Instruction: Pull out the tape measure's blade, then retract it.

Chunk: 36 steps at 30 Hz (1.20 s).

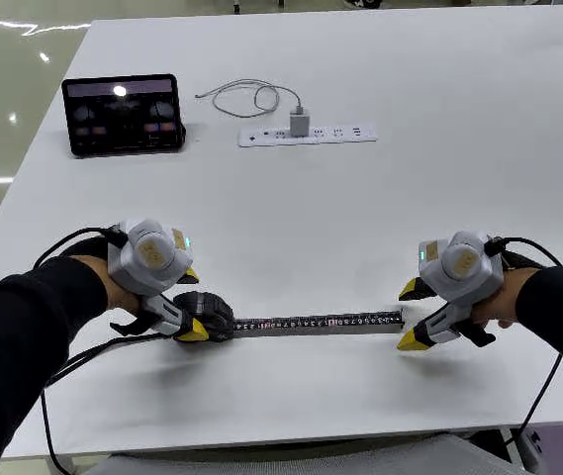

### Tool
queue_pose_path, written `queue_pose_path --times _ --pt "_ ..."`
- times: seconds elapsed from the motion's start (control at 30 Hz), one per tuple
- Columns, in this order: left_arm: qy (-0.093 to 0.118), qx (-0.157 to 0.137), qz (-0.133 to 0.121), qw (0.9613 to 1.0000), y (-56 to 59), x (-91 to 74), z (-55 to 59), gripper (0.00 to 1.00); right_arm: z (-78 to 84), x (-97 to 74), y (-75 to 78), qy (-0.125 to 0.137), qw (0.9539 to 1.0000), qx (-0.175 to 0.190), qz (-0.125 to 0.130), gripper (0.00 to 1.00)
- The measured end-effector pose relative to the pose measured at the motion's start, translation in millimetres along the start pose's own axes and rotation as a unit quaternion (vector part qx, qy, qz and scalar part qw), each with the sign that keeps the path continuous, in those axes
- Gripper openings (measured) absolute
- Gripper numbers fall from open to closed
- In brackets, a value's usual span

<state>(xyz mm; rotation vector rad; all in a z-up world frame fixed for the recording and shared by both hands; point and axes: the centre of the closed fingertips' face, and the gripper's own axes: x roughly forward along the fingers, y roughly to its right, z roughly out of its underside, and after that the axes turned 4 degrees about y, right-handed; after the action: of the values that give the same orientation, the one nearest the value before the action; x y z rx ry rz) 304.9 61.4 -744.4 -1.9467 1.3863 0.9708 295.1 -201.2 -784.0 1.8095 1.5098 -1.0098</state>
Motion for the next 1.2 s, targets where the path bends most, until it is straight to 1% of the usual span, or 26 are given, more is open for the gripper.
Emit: queue_pose_path --times 0.03,0.07,0.13,0.23,0.3,0.33,0.4,0.47,0.57,0.6,0.63,0.67,0.7,0.73,0.77,0.8,0.87,0.9,0.93,0.97,1.0,1.03,1.1,1.13,1.17,1.2 --pt "0.001 -0.004 -0.009 1.0 -2.5 -0.6 -0.4 0.65 0.6 0.2 1.6 -0.002 1.0 -0.003 0.003 0.49" --pt "0.002 -0.01 -0.009 0.9999 -2.7 -1.1 -0.8 0.7 0.3 0.1 2.2 -0.001 1.0 -0.006 0.006 0.5" --pt "0.007 -0.017 -0.007 0.9998 -1.9 -2.4 -2.5 0.73 -1.0 -0.7 1.9 0.0 1.0 -0.004 0.008 0.53" --pt "0.011 -0.02 -0.011 0.9997 -2.4 -3.5 -3.4 0.76 -4.0 -2.5 6.7 0.006 0.9996 -0.002 0.026 0.62" --pt "0.01 -0.028 -0.015 0.9994 -3.5 -4.6 -2.0 0.81 -4.1 -3.2 7.4 0.009 0.9995 0.005 0.029 0.68" --pt "0.009 -0.035 -0.025 0.9991 -6.4 -5.4 -1.0 0.83 -4.6 -3.4 9.3 0.012 0.9993 0.003 0.036 0.71" --pt "0.01 -0.048 -0.036 0.9982 -9.6 -5.9 -1.0 0.93 -4.3 -3.6 10.7 0.013 0.9991 0.004 0.04 0.77" --pt "0.011 -0.057 -0.04 0.9975 -11.1 -6.6 -1.1 1.0 -4.5 -3.5 10.2 0.016 0.9989 0.012 0.041 0.79" --pt "0.018 -0.062 -0.045 0.9969 -13.6 -7.6 -1.4 1.0 -4.3 -5.0 12.1 0.015 0.998 0.031 0.053 0.87" --pt "0.021 -0.067 -0.046 0.9965 -13.9 -7.8 -1.0 1.0 -5.4 -5.6 14.2 0.019 0.997 0.045 0.061 0.92" --pt "0.021 -0.074 -0.05 0.9957 -14.8 -8.2 -0.4 1.0 -7.4 -5.9 14.2 0.026 0.9963 0.054 0.062 0.94" --pt "0.023 -0.086 -0.067 0.9938 -19.8 -9.4 0.8 1.0 -9.1 -6.6 14.3 0.033 0.9954 0.063 0.063 0.96" --pt "0.027 -0.095 -0.075 0.9923 -22.2 -10.6 0.6 1.0 -9.2 -6.8 14.8 0.036 0.9949 0.067 0.067 0.97" --pt "0.036 -0.106 -0.078 0.9906 -22.6 -11.3 -1.1 1.0 -9.4 -6.6 15.2 0.038 0.9943 0.07 0.07 0.99" --pt "0.051 -0.119 -0.089 0.9876 -25.6 -12.6 -3.6 1.0 -9.0 -6.8 14.9 0.041 0.9935 0.075 0.076 1.0" --pt "0.054 -0.121 -0.095 0.9867 -27.2 -13.9 -3.2 1.0 -8.7 -6.9 16.0 0.044 0.9927 0.077 0.082 1.0" --pt "0.06 -0.128 -0.104 0.9844 -28.1 -17.1 -1.0 1.0 -10.2 -9.3 20.6 0.062 0.9888 0.085 0.106 1.0" --pt "0.065 -0.14 -0.111 0.9817 -29.4 -18.3 -0.4 1.0 -9.3 -9.7 19.1 0.064 0.9887 0.088 0.104 1.0" --pt "0.072 -0.155 -0.113 0.9788 -29.3 -19.9 1.2 1.0 -7.9 -9.5 15.8 0.067 0.9874 0.104 0.099 1.0" --pt "0.079 -0.161 -0.118 0.9767 -30.3 -21.4 1.9 1.0 -6.4 -10.9 16.8 0.069 0.9868 0.102 0.106 1.0" --pt "0.086 -0.163 -0.118 0.9757 -29.7 -23.4 3.1 1.0 -5.5 -13.9 17.9 0.074 0.9858 0.093 0.118 1.0" --pt "0.093 -0.17 -0.116 0.9741 -27.9 -24.6 4.4 1.0 -6.1 -17.2 19.7 0.087 0.9834 0.091 0.13 1.0" --pt "0.092 -0.176 -0.124 0.9721 -27.9 -27.2 11.1 1.0 -3.6 -22.5 20.7 0.098 0.9798 0.097 0.144 1.0" --pt "0.093 -0.174 -0.128 0.972 -27.1 -28.8 13.6 1.0 -3.4 -25.1 20.6 0.107 0.9782 0.099 0.148 1.0" --pt "0.098 -0.173 -0.129 0.9714 -24.8 -31.3 16.4 1.0 -1.1 -28.6 20.2 0.114 0.9752 0.109 0.155 1.0" --pt "0.109 -0.172 -0.131 0.9702 -23.5 -33.2 16.3 1.0 0.9 -31.0 19.3 0.116 0.9739 0.114 0.158 1.0"
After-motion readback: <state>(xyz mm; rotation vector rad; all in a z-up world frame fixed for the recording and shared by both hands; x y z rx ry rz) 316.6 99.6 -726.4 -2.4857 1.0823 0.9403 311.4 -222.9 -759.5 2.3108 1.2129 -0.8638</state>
